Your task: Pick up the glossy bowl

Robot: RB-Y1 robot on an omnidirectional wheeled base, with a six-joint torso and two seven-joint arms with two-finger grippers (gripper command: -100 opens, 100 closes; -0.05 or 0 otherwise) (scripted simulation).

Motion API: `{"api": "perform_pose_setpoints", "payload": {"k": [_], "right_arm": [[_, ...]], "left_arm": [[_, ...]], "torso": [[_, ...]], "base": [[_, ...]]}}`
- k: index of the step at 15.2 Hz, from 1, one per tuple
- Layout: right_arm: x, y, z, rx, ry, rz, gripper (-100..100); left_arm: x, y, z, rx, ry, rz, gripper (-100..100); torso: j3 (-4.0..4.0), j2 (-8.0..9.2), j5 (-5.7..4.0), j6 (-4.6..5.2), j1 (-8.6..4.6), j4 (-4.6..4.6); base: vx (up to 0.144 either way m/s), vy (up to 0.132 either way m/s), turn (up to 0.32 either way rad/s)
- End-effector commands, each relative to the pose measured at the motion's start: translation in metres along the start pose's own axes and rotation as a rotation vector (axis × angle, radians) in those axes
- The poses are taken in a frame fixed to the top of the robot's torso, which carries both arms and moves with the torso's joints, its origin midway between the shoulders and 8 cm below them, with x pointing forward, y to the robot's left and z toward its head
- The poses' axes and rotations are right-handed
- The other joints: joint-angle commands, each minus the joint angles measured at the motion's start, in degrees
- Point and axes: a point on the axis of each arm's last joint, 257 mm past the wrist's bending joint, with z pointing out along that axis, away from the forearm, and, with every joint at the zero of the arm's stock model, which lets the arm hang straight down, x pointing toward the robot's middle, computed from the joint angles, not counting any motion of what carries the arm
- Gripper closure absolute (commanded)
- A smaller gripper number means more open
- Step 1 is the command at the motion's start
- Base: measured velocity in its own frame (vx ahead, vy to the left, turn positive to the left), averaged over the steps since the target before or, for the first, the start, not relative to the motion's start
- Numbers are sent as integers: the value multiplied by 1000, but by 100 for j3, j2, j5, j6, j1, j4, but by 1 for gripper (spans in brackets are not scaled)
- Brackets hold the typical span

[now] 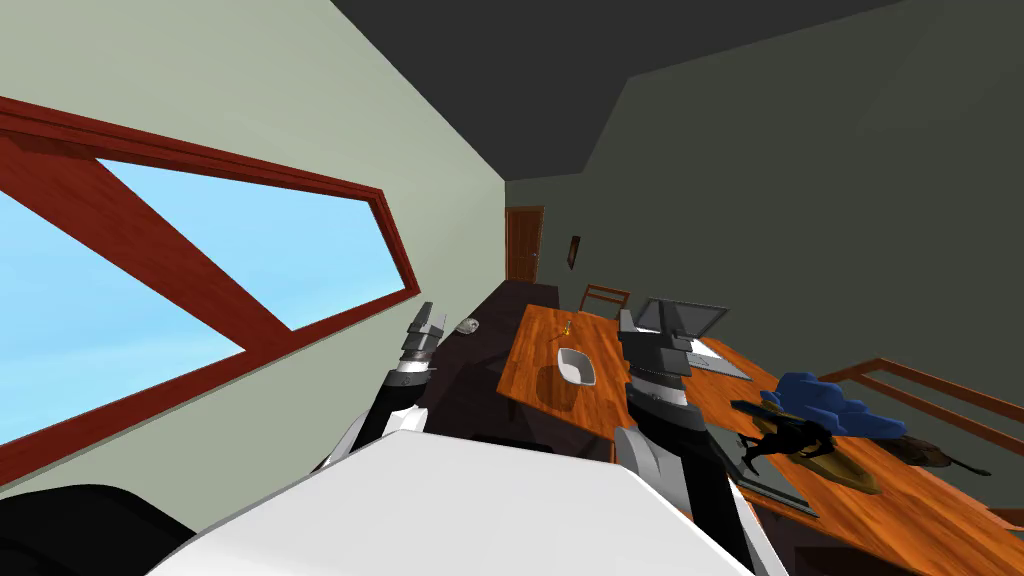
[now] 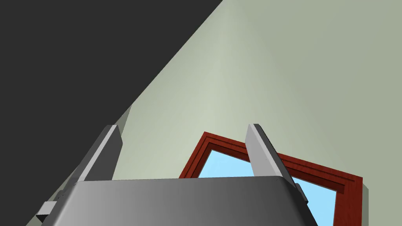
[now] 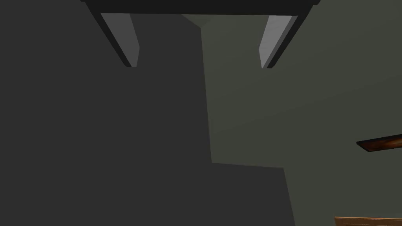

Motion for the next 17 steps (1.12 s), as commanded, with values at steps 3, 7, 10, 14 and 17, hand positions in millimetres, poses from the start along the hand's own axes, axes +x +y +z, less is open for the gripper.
{"api": "perform_pose_setpoints", "payload": {"k": [3,7,10,14,17], "right_arm": [[15,-22,-3,54,78,-34,-100],[27,-44,-9,109,142,-69,-100],[41,-73,-19,179,215,-115,-100],[53,-107,-35,260,300,-173,-100],[59,-126,-45,304,347,-208,-100]], "left_arm": [[0,0,0,0,0,0,0],[0,0,0,0,0,0,0],[0,0,0,0,0,0,0],[0,0,0,0,0,0,0],[0,0,0,0,0,0,0]], "torso": [[2,4,0,-3,1,1],[9,16,0,-4,2,3],[10,17,0,-2,0,4],[7,13,0,-2,-1,3],[7,12,0,-5,-1,3]], "base": [[-21,8,122],[-43,9,133],[-41,6,155],[-33,6,163],[-31,3,202]]}}
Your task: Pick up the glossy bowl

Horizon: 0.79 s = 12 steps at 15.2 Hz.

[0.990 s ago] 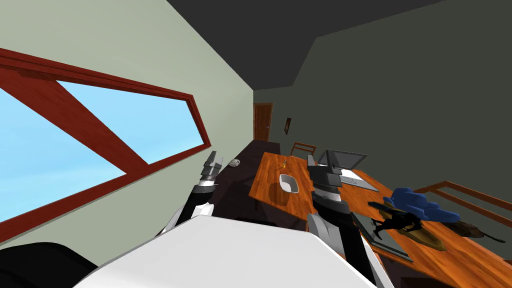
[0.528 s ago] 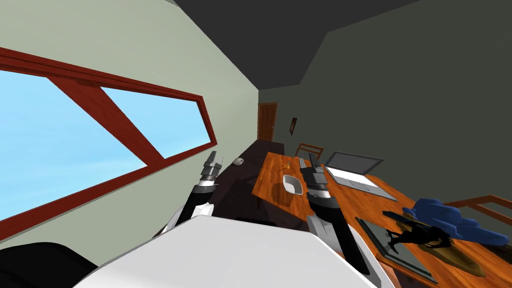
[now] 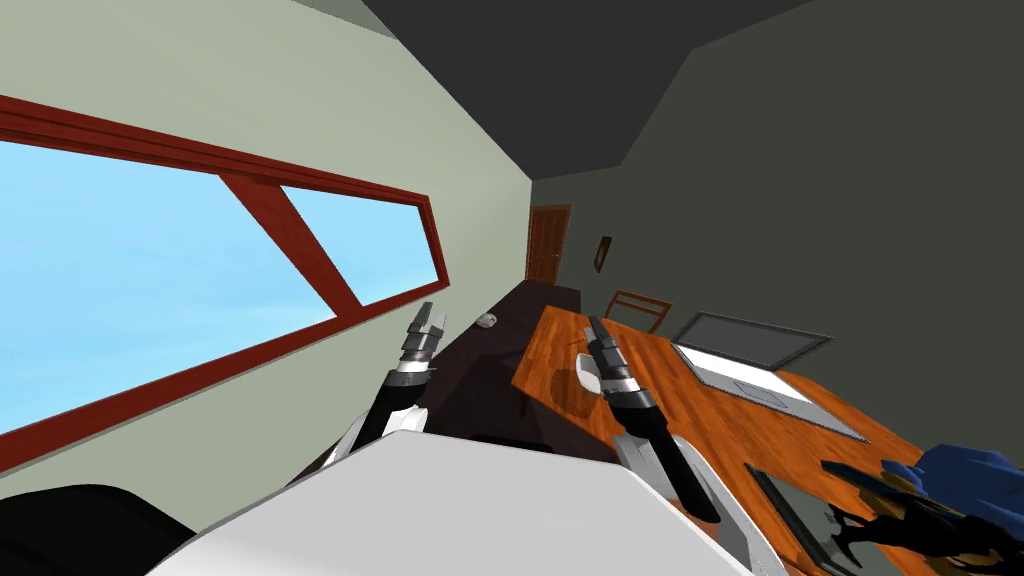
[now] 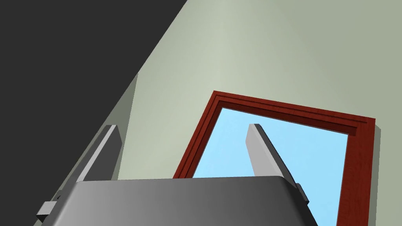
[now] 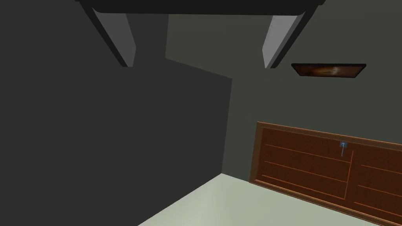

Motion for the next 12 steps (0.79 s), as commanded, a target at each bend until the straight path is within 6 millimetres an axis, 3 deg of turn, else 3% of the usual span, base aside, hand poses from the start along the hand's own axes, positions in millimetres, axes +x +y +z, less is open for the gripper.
{"api": "perform_pose_setpoints", "payload": {"k": [1,2,5,6,9,12], "right_arm": [[16,-28,-5,63,66,-51,-100],[17,-30,-6,68,67,-51,-100],[37,-71,-18,161,167,-134,-100],[37,-74,-20,168,169,-135,-100],[54,-117,-40,266,270,-223,-100],[60,-144,-56,325,335,-283,-100]], "left_arm": [[0,0,0,0,0,0,0],[0,0,0,0,0,0,0],[0,0,0,0,0,0,0],[0,0,0,0,0,0,0],[0,0,0,0,0,0,0],[0,0,0,0,0,0,0]], "torso": [[0,0,0,0,0,0],[0,-1,0,-2,-1,0],[-2,-3,-1,-1,-3,-1],[-2,-3,-1,-2,-3,-1],[-3,-6,-1,0,-5,-1],[-4,-6,-2,-2,-6,-2]], "base": [[-28,0,179],[-24,-2,174],[-22,-5,224],[-20,-7,198],[-19,-7,218],[-16,-9,221]]}}
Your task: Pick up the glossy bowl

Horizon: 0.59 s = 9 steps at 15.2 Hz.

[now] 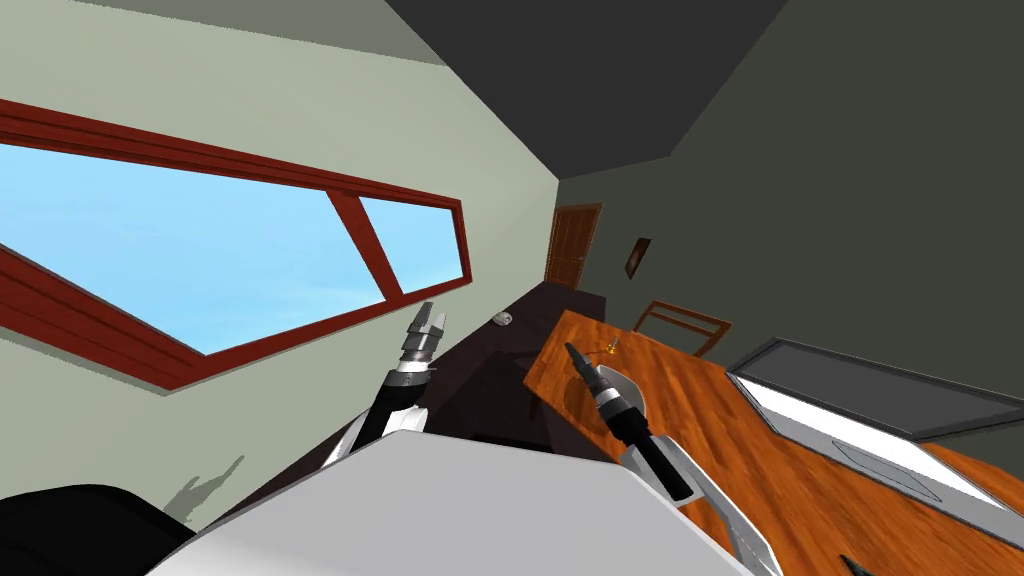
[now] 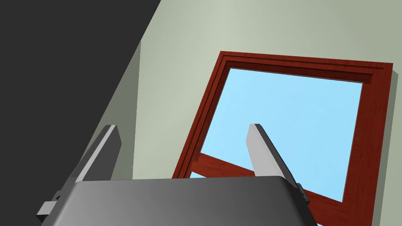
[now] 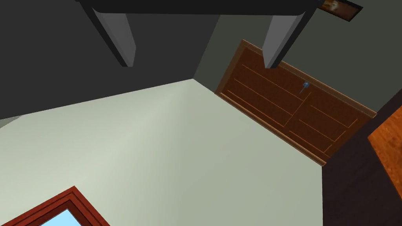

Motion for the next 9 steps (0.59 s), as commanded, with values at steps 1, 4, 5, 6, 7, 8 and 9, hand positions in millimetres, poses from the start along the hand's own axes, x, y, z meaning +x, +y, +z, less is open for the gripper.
{"api": "perform_pose_setpoints", "payload": {"k": [1,4,5,6,7,8,9], "right_arm": [[6,-16,-4,28,25,-24,-100],[33,-62,-17,129,135,-130,-100],[33,-67,-19,140,140,-134,-100],[33,-67,-19,140,140,-134,-100],[45,-91,-29,190,196,-190,-100],[45,-94,-31,197,198,-191,-100],[55,-115,-42,240,253,-248,-100]], "left_arm": [[0,0,0,0,0,0,0],[0,0,0,0,0,0,0],[0,0,0,0,0,0,0],[0,0,0,0,0,0,0],[0,0,0,0,0,0,0],[0,0,0,0,0,0,0],[0,0,0,0,0,0,0]], "torso": [[0,0,0,0,0,0],[-1,-2,0,1,0,0],[-2,-3,0,-2,0,-1],[-2,-4,0,0,-1,0],[-2,-3,0,4,-1,-1],[-2,-3,1,-1,0,-1],[-2,-4,0,1,0,-1]], "base": [[-10,-11,69],[-9,-7,226],[-11,-14,195],[-8,-12,53],[-9,-5,188],[-9,-8,207],[-8,-8,305]]}}
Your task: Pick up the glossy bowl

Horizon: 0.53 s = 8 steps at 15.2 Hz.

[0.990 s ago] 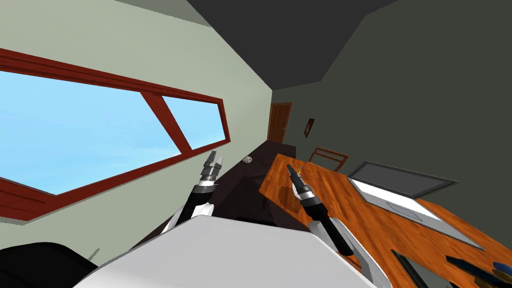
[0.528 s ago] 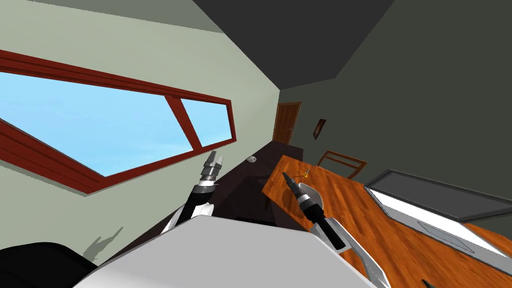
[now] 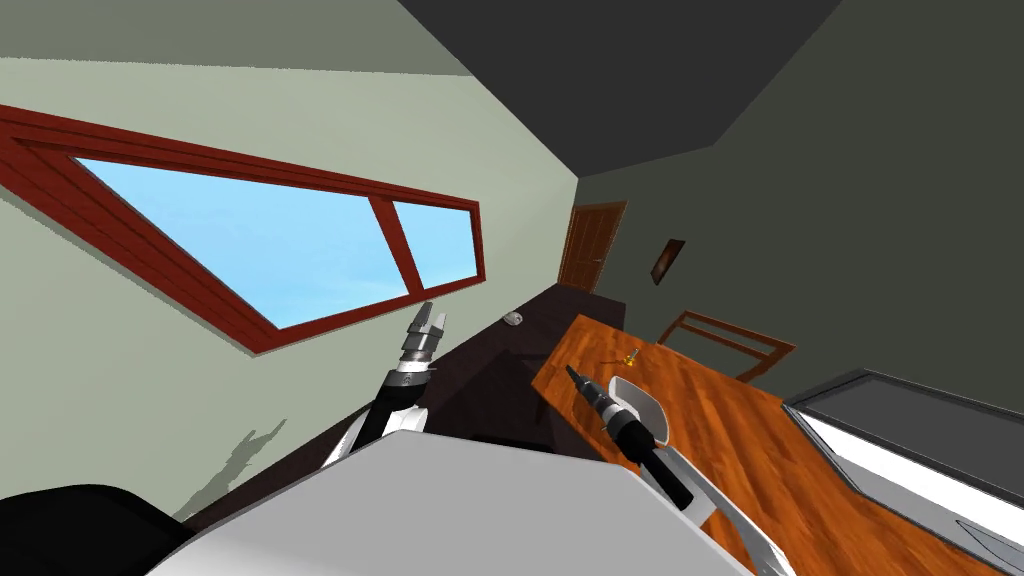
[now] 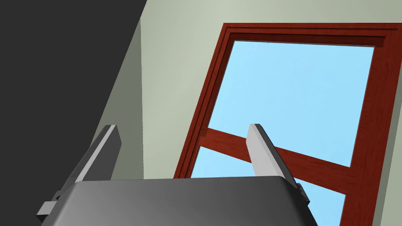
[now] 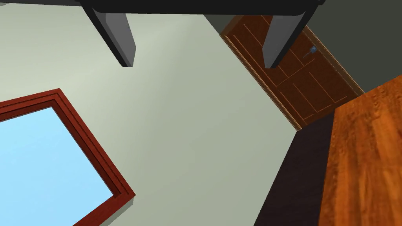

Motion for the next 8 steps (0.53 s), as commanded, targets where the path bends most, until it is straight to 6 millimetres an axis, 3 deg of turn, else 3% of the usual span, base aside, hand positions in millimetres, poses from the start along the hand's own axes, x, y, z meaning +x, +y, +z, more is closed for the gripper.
{"api": "perform_pose_setpoints", "payload": {"k": [1,4,6,7,8], "right_arm": [[14,-25,-4,52,50,-50,-100],[44,-71,-21,148,162,-168,-100],[46,-80,-24,166,169,-168,-100],[60,-107,-37,220,228,-228,-100],[60,-108,-37,221,228,-228,-100]], "left_arm": [[0,0,0,0,0,0,0],[0,0,0,0,0,0,0],[0,0,0,0,0,0,0],[0,0,0,0,0,0,0],[0,0,0,0,0,0,0]], "torso": [[0,0,0,0,0,0],[-1,-2,-1,2,-4,0],[-1,-2,-1,4,-4,0],[-1,-2,-1,6,-2,0],[-1,-3,-1,2,-1,0]], "base": [[-8,-15,238],[-7,-18,223],[-3,-14,144],[-2,-7,184],[-2,-10,186]]}}
